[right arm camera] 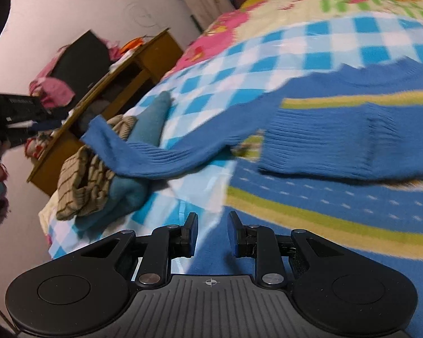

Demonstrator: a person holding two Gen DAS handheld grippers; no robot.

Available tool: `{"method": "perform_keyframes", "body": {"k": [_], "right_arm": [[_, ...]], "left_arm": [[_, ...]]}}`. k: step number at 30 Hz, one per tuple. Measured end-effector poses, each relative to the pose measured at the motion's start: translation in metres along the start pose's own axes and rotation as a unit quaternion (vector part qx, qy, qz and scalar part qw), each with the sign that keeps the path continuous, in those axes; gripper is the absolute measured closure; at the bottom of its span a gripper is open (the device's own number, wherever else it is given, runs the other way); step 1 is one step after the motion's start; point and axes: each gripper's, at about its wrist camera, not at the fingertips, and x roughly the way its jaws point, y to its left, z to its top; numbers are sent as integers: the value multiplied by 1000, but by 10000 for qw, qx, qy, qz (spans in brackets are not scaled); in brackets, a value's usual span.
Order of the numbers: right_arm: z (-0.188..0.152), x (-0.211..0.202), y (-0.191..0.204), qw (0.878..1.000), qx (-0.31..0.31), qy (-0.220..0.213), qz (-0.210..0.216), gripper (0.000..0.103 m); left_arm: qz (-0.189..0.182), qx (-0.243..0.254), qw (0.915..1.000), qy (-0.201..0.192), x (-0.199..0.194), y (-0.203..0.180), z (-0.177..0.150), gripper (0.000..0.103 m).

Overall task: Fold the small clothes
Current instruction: 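Close the left gripper on the sleeve cuff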

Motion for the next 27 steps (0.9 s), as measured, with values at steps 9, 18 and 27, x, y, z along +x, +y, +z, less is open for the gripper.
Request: {"method": "perform_keyframes", "body": {"k": [9, 18, 27], "right_arm": [[6, 25, 48, 9983, -526, 247, 56, 79], [29, 59, 97, 9887, -1492, 90, 130, 74], [47, 108, 143, 9780, -2071, -19, 237, 73]], "left_arm": [[527, 641, 9957, -411, 41, -8, -13, 39], [-3, 126, 9999, -92, 50, 32, -17, 87], [-658, -30, 9978, 4, 47, 44, 2, 91]]}}
